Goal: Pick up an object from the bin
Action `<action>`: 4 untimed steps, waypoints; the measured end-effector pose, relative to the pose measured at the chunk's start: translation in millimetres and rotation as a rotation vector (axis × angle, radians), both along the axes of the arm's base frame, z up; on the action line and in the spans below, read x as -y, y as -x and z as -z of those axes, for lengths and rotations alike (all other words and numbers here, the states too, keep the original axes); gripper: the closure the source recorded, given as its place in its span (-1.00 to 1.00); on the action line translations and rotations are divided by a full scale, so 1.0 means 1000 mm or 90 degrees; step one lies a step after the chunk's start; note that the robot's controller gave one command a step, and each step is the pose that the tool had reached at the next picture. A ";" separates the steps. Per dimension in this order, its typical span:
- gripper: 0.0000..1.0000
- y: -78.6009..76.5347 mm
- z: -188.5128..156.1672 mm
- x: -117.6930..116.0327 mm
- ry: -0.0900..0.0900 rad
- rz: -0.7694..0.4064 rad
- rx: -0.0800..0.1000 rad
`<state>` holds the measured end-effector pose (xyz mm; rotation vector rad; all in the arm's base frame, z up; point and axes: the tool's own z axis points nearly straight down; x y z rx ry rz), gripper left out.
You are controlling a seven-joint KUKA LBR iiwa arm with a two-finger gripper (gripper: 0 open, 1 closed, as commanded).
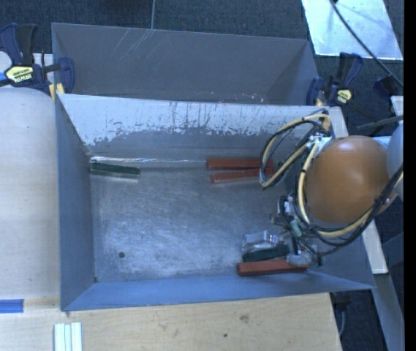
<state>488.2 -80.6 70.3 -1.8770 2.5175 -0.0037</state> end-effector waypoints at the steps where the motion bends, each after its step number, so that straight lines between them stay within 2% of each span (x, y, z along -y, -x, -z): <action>1: -1.00 -0.002 -0.001 0.029 -0.008 0.001 0.002; 2: -1.00 -0.037 -0.094 0.022 -0.001 -0.008 0.006; 3: -1.00 -0.014 -0.058 0.054 -0.003 -0.153 -0.001; 4: -1.00 0.002 -0.009 0.063 -0.012 -0.155 0.009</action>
Offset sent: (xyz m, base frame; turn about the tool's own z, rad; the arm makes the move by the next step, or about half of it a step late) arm 0.0005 -0.0335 -0.0003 -0.0037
